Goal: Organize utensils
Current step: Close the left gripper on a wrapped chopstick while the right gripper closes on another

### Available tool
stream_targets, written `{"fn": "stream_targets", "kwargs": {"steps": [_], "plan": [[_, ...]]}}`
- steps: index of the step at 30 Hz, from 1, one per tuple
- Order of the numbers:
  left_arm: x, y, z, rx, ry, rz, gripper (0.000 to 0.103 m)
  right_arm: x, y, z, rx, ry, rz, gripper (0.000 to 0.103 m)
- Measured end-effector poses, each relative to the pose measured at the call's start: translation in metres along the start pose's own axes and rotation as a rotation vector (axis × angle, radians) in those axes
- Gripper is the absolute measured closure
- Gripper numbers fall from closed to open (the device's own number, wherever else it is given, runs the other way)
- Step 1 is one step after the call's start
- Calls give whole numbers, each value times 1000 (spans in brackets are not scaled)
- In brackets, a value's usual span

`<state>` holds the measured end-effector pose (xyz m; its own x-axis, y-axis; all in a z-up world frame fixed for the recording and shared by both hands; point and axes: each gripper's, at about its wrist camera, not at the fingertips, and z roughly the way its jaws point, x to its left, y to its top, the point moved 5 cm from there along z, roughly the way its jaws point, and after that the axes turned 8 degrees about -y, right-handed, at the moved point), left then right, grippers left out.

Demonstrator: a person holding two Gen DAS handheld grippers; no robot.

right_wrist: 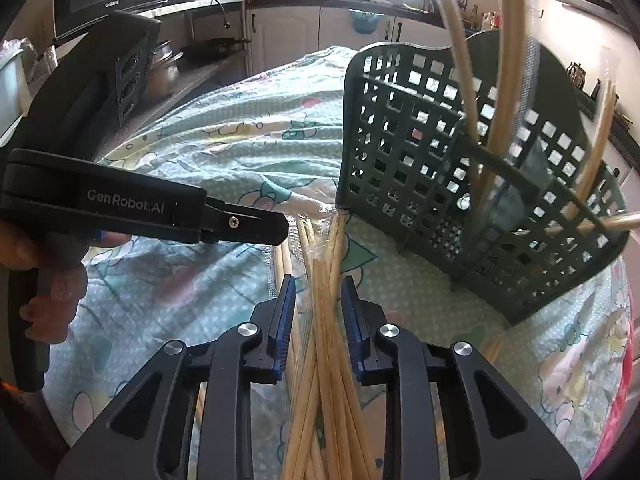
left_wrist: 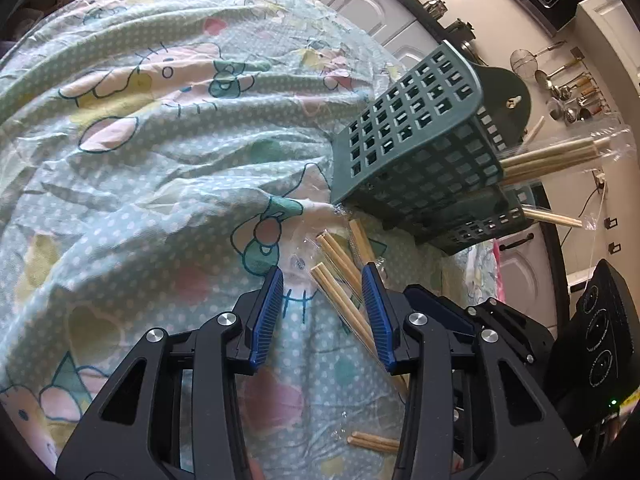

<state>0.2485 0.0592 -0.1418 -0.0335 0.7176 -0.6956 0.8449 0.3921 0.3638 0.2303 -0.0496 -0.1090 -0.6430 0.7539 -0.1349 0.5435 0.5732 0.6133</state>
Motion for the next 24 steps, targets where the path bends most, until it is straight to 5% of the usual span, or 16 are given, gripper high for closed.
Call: {"fn": "stream_targets", "kwargs": {"steps": [8,14,17,24], "plan": [[7,6,4,-2,-21,-43,71,-16,-2,5,13,29,91,95],[8,8,6,-13,-2,-35,82,-34,-2,-16,-32,11,137,97],[10,8,7,-13,0,-37,96,-44,0,-28,-58,4,160,97],[6,9,-5,-41,-72,-35,102,-55,3,-53,-107,-23,197,97]]}}
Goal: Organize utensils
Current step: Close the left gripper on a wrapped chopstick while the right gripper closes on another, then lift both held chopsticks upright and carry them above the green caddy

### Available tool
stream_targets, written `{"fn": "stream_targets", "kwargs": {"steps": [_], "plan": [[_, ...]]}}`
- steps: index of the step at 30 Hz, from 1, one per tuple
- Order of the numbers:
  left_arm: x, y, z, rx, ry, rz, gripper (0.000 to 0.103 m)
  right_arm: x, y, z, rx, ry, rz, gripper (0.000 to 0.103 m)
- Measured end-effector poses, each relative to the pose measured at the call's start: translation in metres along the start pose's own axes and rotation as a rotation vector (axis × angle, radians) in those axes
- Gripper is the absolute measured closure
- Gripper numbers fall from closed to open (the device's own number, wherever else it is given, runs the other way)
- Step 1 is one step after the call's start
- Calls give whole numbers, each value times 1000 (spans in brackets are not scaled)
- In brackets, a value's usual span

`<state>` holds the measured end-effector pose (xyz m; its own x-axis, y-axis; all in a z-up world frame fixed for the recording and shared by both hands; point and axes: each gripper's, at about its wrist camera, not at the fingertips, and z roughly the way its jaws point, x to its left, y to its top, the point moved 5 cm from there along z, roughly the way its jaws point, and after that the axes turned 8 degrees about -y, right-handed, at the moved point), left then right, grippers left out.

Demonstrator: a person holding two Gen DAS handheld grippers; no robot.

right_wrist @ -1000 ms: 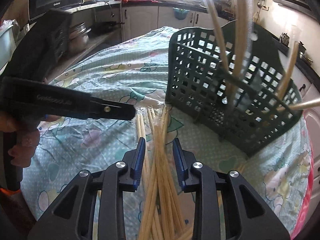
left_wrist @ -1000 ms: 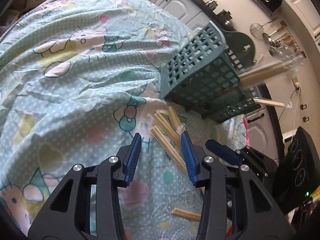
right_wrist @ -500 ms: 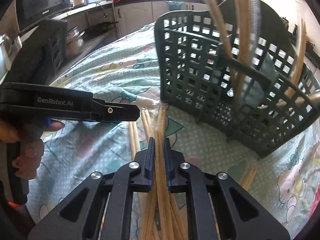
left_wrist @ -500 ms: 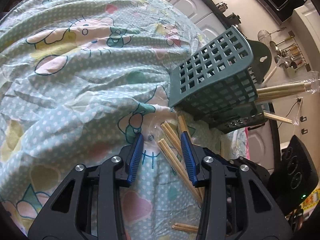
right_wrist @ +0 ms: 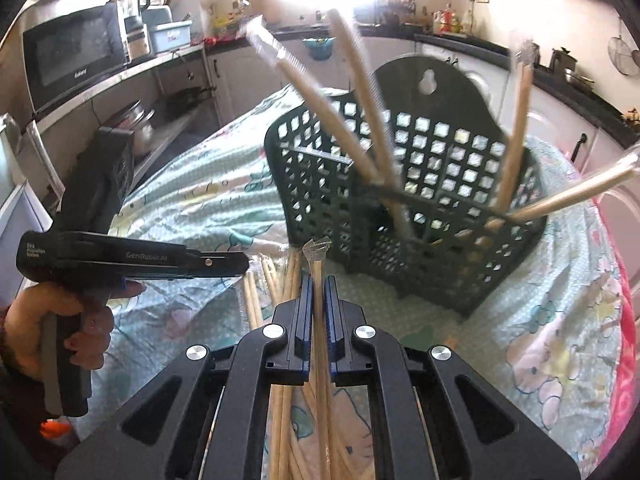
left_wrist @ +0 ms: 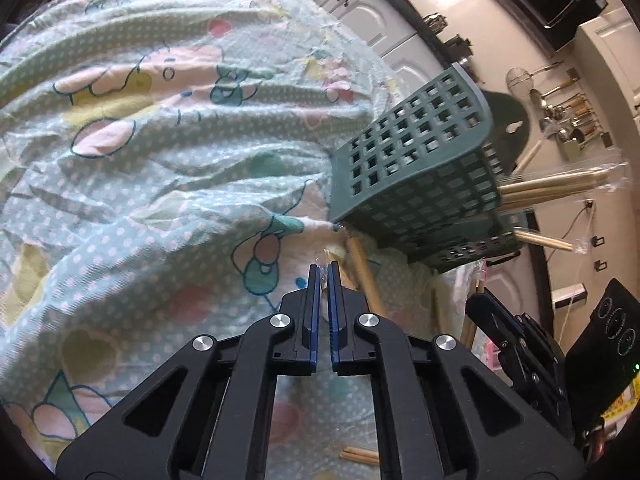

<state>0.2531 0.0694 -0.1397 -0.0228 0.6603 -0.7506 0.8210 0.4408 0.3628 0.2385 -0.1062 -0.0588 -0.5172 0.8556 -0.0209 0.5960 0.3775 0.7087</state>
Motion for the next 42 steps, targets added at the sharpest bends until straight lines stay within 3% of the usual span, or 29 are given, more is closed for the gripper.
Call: {"fn": "stream_targets", "kwargs": {"steps": [13,24,42], "plan": [[-31,-1,-56,-121,-31,112,102,2,15,-41,-106,15,22,97],[-81,-9,-107,-233,-65,241,103,8,21,-74,-182,23,31,97],[-155,-10,-125,-253,-118,377,103,-8,37,-125,-319,9,60,97]]}}
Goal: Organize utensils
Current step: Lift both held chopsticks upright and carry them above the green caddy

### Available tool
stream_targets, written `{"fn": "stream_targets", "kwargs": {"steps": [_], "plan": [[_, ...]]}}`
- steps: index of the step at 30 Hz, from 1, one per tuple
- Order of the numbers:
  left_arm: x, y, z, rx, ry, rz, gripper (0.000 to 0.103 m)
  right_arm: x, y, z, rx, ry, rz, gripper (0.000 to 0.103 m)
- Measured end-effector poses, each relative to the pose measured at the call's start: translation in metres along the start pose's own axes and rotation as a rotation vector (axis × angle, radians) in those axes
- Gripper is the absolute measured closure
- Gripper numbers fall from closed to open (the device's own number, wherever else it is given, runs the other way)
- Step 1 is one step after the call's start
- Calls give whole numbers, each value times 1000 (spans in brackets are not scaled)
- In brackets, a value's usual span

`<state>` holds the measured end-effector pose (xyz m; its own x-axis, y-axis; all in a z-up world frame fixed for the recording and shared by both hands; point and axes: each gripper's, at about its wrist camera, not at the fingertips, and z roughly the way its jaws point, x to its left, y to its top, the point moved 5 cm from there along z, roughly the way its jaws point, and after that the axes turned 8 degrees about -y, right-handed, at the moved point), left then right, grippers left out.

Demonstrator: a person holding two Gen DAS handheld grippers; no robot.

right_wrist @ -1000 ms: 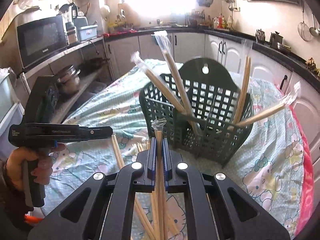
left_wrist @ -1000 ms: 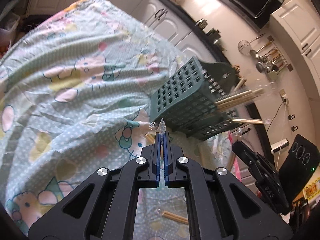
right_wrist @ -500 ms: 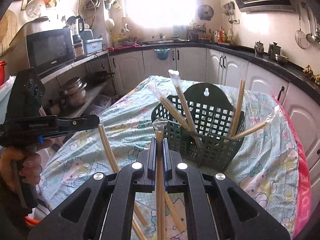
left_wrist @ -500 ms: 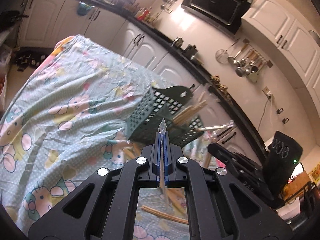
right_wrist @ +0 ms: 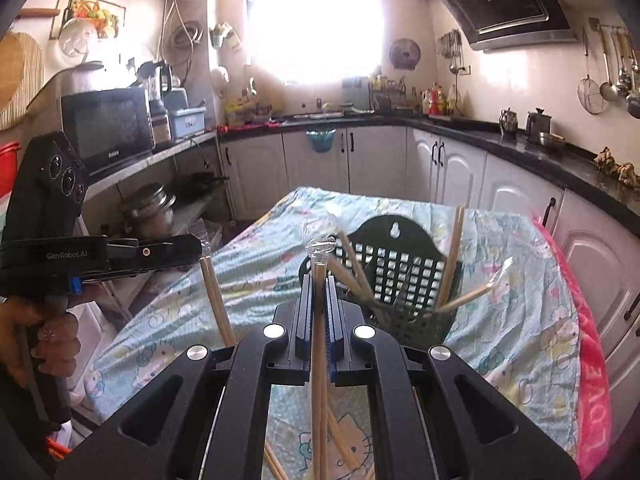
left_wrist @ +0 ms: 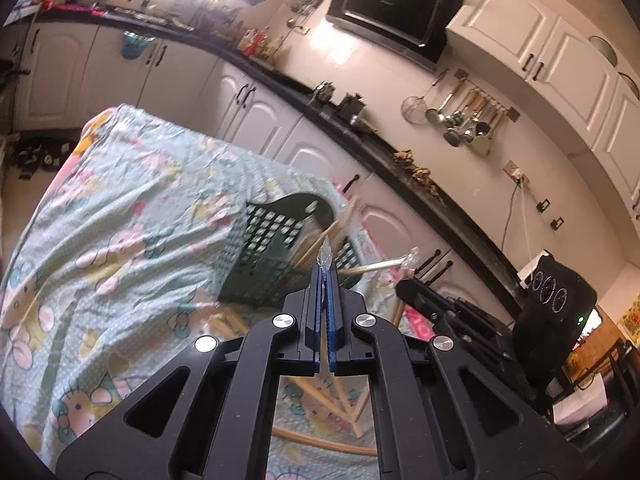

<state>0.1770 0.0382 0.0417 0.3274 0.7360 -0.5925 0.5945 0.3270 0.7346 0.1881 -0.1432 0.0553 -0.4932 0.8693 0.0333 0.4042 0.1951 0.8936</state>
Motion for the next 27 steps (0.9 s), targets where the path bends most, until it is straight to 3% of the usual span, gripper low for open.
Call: {"fn": "stream_targets", "kwargs": {"steps": [27], "plan": [[-90,81,8,-81,-94,176,103,-52,38,-52,-174,-60,98,97]]}}
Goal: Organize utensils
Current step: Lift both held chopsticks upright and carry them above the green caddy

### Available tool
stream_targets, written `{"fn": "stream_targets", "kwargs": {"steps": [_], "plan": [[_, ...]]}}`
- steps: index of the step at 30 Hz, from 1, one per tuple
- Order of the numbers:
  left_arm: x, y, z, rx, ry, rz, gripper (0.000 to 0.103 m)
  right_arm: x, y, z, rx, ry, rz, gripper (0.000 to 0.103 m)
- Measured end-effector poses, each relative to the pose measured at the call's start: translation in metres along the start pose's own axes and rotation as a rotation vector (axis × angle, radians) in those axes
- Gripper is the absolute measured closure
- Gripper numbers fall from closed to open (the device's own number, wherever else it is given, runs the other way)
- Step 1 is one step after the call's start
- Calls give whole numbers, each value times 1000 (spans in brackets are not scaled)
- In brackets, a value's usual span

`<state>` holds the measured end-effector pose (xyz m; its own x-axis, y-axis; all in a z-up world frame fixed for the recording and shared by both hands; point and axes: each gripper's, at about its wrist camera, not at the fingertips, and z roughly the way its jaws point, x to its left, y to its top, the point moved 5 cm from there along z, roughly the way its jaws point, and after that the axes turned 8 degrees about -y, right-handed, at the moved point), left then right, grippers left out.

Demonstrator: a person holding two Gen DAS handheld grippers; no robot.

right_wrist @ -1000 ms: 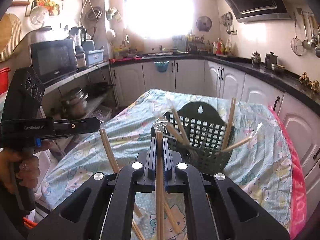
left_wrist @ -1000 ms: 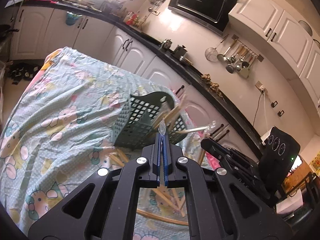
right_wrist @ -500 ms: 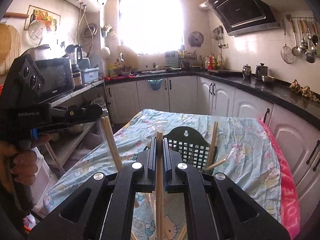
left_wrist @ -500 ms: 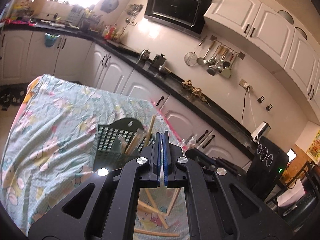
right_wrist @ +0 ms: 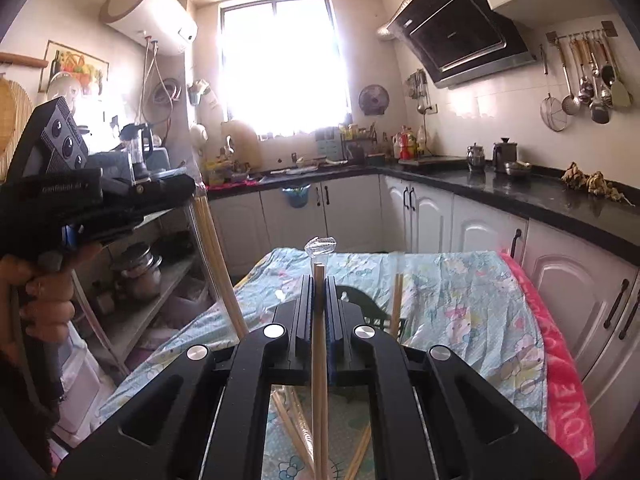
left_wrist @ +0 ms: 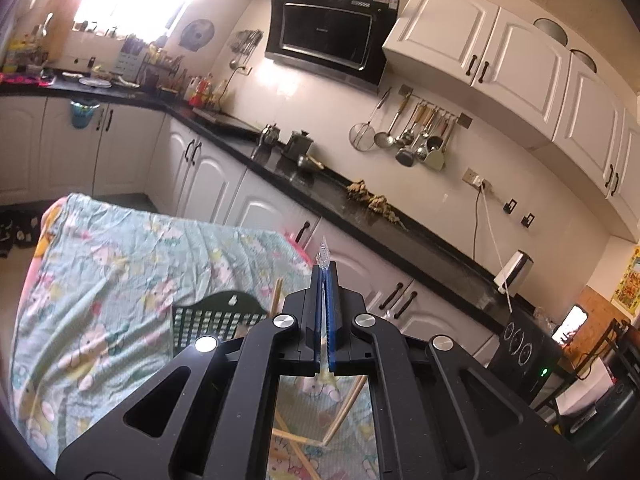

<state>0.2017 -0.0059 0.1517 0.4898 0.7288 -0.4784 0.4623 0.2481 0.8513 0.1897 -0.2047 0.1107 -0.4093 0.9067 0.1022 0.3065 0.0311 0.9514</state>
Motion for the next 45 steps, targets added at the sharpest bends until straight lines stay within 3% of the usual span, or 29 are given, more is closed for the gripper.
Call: {"fn": "stream_targets", "kwargs": {"steps": [14,29,45], "plan": [[-10,49,6,-68,10,69,103,-10,37,-3,-70,-39,-16,97],[20,98,0,-146,66,52,103,-8,85,21,-112,-25,-8,97],[59,84,25,-110,102,-12,103,-3,109,35,-109,-26,-25,97]]}}
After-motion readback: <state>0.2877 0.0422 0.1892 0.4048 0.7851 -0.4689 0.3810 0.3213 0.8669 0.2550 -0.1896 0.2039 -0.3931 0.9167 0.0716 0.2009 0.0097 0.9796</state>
